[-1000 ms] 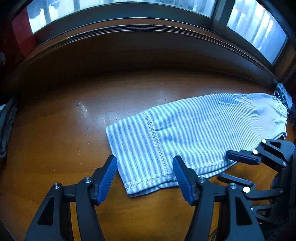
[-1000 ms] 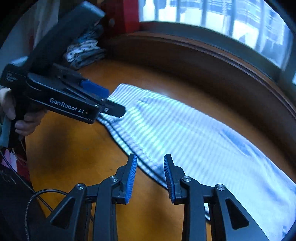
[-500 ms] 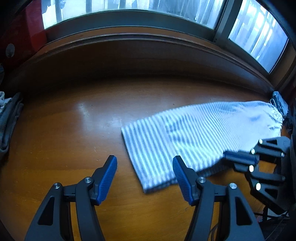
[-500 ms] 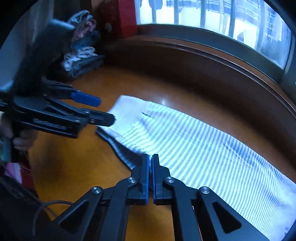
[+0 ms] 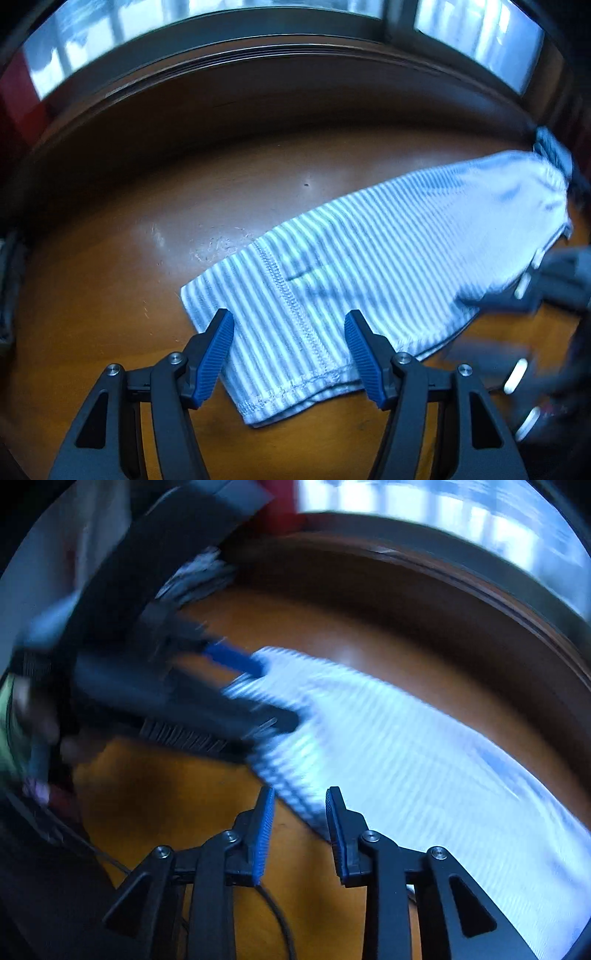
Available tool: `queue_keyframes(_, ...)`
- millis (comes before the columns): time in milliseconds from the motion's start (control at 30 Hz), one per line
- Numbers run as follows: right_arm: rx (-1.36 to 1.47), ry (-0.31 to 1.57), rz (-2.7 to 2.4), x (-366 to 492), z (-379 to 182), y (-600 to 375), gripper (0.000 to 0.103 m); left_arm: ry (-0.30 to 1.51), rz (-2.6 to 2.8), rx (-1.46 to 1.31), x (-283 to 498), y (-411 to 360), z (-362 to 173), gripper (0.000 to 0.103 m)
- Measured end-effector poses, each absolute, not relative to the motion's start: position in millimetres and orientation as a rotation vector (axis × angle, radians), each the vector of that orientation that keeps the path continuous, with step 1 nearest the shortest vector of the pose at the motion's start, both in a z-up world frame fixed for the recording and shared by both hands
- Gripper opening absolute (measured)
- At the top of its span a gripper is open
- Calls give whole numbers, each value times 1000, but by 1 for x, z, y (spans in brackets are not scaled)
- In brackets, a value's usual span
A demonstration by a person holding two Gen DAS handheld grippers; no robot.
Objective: Fold clothes
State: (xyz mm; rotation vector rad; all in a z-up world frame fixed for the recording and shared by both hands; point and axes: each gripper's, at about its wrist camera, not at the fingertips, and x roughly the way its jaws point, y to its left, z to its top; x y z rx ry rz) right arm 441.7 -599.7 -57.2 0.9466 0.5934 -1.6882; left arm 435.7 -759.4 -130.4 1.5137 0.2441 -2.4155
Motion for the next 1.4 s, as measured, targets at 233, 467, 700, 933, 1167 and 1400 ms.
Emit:
queue_keyframes(233,1131,430,-2035,400,-72,-546,30,194,-2417,1557,426,-753,-134,61)
queue_keyframes(467,1146,351,-2123,423,-71,-517,29,172,-2434,1554,418,-747,-137,63)
queue_keyframes(700,1177,234,-2262,406,-56,-452,30,191,-2376,1519,406,-719,-131,62)
queue_keyframes(933,1188,163,-2354,380,-50,-373,32,232,-2382,1509,364,-642,-124,62)
queue_keyframes(1167,1205,109,-2371,356,-53,-279,33,364,-2424,1554,298,-542,-122,62)
queue_keyframes(1400,1222,59,-2394,330,-59,-221,33,234,-2489,1579,265,-465,-95,62)
